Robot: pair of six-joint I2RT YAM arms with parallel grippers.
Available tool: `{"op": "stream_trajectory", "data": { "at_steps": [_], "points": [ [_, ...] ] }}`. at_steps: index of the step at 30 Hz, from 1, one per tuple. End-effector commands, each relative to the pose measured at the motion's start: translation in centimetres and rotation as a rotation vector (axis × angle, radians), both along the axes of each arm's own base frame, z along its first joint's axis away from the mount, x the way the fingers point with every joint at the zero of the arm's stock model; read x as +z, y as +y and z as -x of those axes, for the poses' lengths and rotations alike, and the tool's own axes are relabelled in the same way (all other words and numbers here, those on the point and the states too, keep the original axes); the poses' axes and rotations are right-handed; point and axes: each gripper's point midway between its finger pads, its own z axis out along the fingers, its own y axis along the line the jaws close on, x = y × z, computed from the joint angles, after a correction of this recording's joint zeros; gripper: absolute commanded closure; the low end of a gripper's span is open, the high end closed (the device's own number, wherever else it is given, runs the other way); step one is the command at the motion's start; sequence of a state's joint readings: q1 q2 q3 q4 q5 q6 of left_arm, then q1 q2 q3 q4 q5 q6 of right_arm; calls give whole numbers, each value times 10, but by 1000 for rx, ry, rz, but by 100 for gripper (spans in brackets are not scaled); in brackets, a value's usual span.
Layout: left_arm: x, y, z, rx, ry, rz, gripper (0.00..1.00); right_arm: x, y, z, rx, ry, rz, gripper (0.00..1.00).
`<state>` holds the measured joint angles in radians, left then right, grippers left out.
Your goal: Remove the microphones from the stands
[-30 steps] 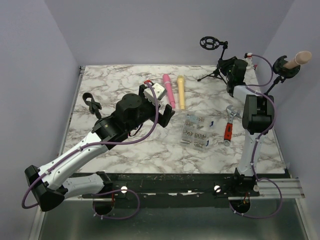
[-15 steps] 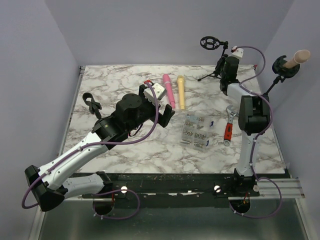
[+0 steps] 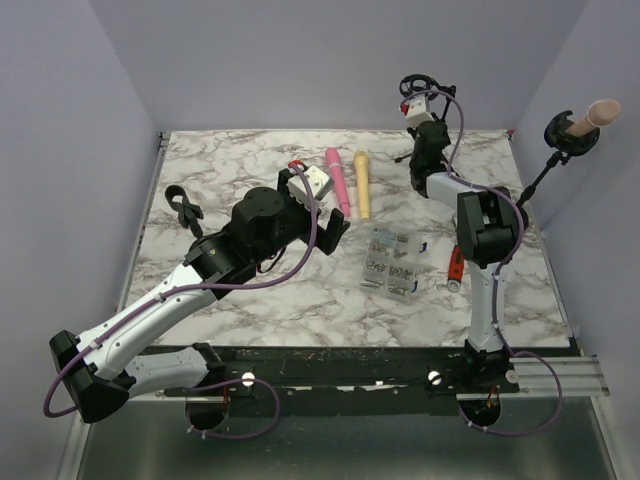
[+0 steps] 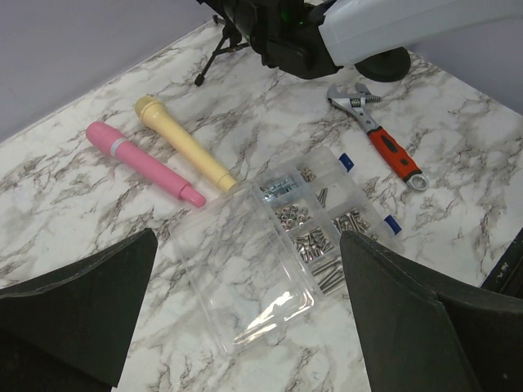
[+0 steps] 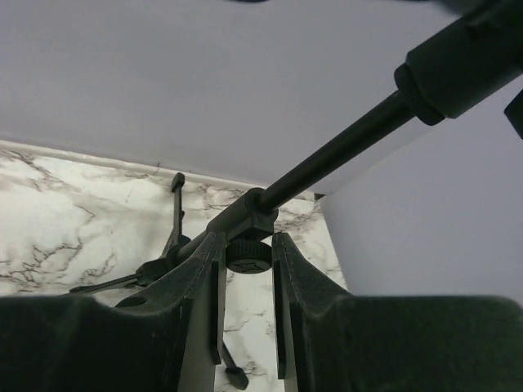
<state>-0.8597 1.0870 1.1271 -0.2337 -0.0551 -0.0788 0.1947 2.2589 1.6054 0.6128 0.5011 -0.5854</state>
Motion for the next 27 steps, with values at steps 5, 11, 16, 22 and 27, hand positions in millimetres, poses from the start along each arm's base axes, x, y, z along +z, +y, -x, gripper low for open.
{"op": "stream_trajectory", "data": {
  "at_steps": [5,11,16,22,27],
  "points": [
    [1,-2,2,-10,3,9,1,-3,11,-3,-19,63,176,73],
    [2,-2,3,-12,3,11,1,20,10,9,-51,8,66,50],
    [1,-2,3,-13,5,10,1,45,17,24,-42,-47,-157,37],
    [5,0,5,-12,-2,19,2,72,47,53,73,5,-460,35],
    [9,-1,7,-20,-1,32,2,92,68,85,161,81,-625,35]
  ]
}}
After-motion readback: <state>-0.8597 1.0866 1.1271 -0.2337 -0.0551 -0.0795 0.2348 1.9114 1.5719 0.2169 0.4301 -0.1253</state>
